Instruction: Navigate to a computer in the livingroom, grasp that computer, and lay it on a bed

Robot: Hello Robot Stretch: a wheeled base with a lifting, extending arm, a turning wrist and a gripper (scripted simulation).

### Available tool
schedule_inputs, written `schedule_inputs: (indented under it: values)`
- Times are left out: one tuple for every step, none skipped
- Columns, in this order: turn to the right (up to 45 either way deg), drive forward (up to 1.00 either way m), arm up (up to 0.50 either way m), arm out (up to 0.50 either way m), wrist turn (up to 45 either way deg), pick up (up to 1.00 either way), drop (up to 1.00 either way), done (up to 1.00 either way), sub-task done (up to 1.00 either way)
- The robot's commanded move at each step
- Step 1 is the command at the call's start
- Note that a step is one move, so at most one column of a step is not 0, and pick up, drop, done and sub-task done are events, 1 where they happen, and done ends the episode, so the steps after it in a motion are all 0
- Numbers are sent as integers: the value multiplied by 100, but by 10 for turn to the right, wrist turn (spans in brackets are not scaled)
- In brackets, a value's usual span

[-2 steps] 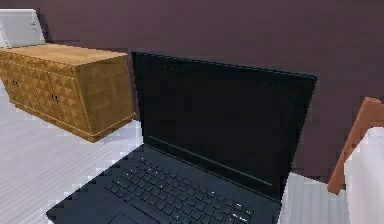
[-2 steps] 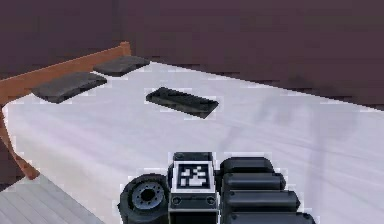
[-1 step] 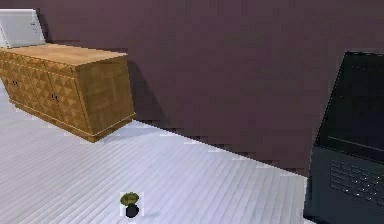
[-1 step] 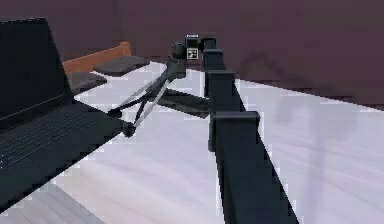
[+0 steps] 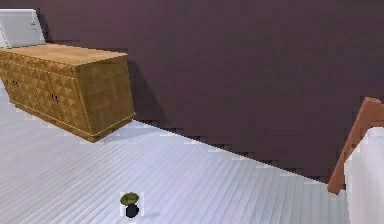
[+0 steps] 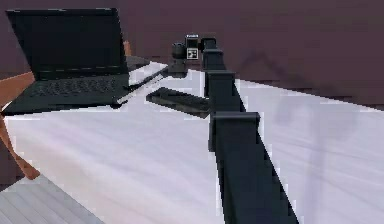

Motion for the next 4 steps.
schedule_inputs:
  values:
    - [0, 0, 0, 0, 450, 0, 0, 0, 0]
    - [0, 0, 0, 0, 450, 0, 0, 0, 0]
    - [0, 0, 0, 0, 30, 0, 0, 0, 0]
    - [0, 0, -4, 0, 0, 0, 0, 0, 0]
